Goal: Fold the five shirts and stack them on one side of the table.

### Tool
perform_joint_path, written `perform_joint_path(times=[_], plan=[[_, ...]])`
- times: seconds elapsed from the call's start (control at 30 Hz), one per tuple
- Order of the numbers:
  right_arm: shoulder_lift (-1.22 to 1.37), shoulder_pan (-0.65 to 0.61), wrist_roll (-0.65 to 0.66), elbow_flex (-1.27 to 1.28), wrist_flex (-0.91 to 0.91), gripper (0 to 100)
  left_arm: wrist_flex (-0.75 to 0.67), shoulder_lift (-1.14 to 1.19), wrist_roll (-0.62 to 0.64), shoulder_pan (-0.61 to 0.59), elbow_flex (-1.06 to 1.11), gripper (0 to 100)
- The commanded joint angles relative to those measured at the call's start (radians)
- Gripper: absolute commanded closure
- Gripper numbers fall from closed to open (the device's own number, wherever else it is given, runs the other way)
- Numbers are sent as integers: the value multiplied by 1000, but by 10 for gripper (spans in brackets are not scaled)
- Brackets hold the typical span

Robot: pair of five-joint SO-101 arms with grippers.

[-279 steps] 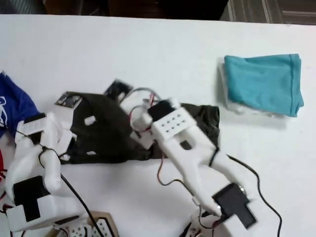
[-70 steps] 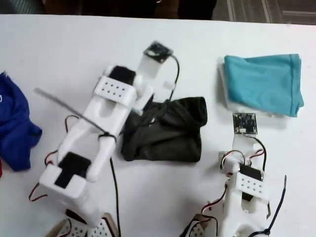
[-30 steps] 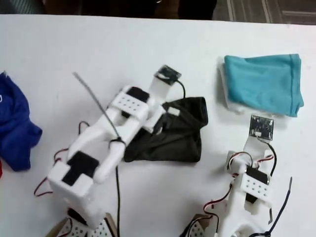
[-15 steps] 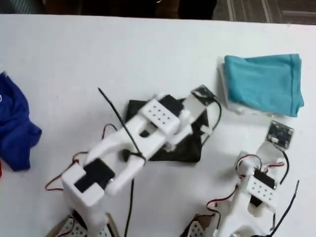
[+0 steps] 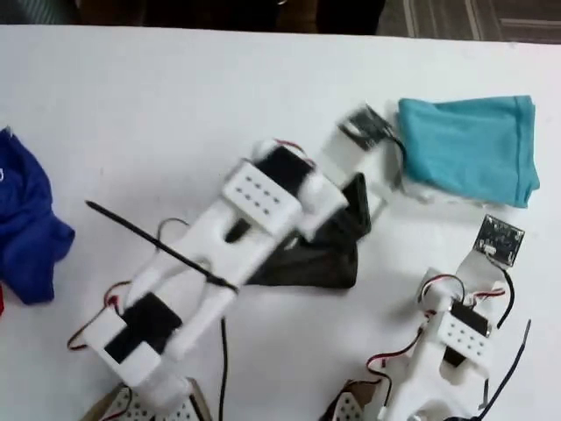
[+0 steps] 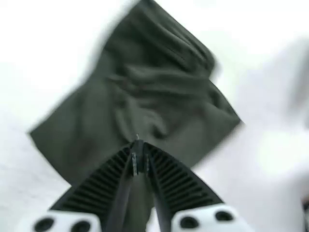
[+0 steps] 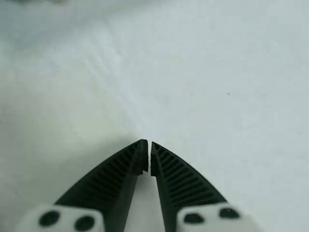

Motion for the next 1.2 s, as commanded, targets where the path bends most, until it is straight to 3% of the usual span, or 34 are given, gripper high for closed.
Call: perform_joint_path(times=[0.0,0.27,0.5,0.87,1.03,1.17], plan=[[-30,13,-9,-40,-18,978,-133,3,11,-97,41,974],[-28,13,-9,-38,-31,978,-238,212,6,-103,114,974],[-28,13,-9,-38,-31,978,-178,275,9,-9,113,974],[-28,13,-9,-38,-31,978,9,98,8,169,99,974],[-28,13,-9,-38,-31,978,18,-17,5,152,91,974],[-28,13,-9,-38,-31,978,-78,-41,11,83,125,974]])
